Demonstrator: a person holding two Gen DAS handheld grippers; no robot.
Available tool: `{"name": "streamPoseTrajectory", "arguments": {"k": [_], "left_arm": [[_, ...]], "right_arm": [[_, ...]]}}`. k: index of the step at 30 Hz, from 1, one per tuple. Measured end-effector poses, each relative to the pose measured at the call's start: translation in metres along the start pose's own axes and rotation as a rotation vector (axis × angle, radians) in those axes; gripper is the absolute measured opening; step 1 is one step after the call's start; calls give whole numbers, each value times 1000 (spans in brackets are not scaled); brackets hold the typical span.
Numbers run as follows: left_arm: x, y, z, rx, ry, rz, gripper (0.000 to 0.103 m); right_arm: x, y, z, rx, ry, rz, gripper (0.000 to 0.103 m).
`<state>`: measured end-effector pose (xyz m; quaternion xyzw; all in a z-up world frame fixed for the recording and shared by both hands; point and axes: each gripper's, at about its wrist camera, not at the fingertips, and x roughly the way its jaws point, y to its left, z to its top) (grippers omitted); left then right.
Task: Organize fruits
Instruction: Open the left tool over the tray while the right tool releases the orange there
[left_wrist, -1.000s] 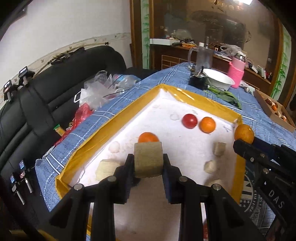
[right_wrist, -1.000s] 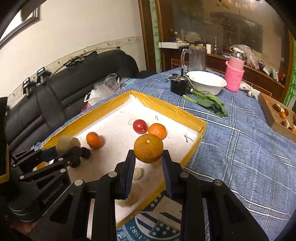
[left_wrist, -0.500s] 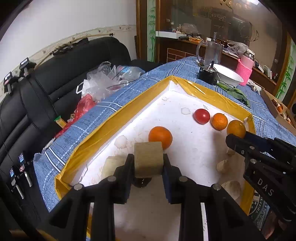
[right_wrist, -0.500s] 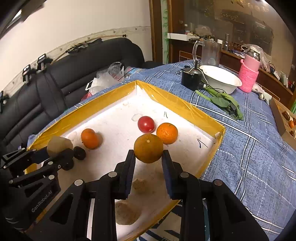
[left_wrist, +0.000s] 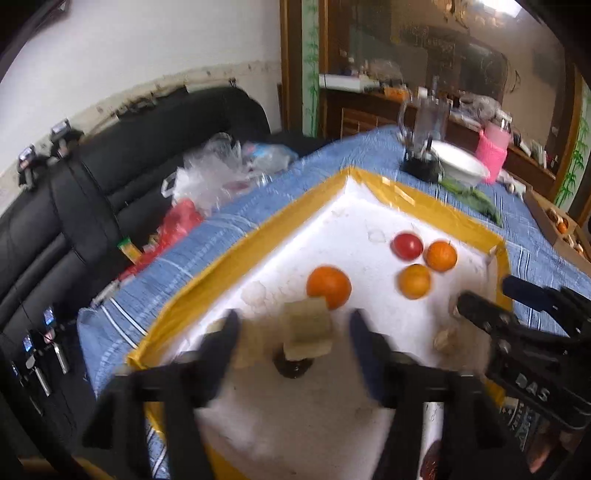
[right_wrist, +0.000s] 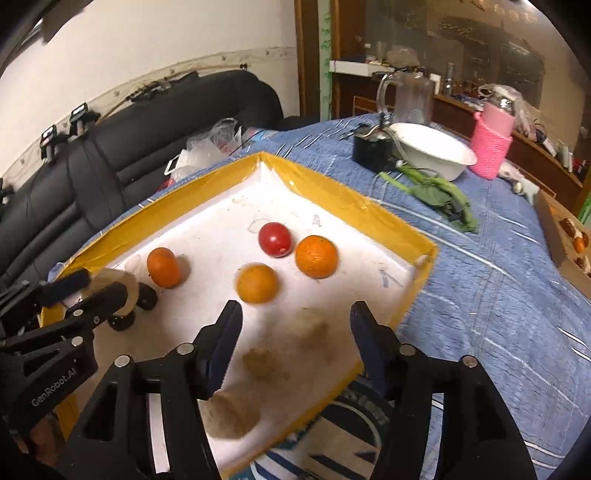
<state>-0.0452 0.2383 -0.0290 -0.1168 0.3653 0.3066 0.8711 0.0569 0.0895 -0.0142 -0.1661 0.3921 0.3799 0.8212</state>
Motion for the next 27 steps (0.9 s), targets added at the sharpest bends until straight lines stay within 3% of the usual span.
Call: {"name": "streamPoseTrajectory", "arguments": {"k": [1,6,14,27], "left_arm": [[-7,0,0,-3,-33,0,76],[-27,-7,3,13,-83,-3,81],[-50,-25,1,31,-98,-5,90],[-67,-41,-5,72,-83,-65,97]], "right_arm": [[-6,-2,-2,0,-10,-9,78],[-51,-17,-15,2,-84,-46,93],[-102,-16,-39,-56,-112,-58,95],[-121,-21,-62,-52,-121,-62,95]]}}
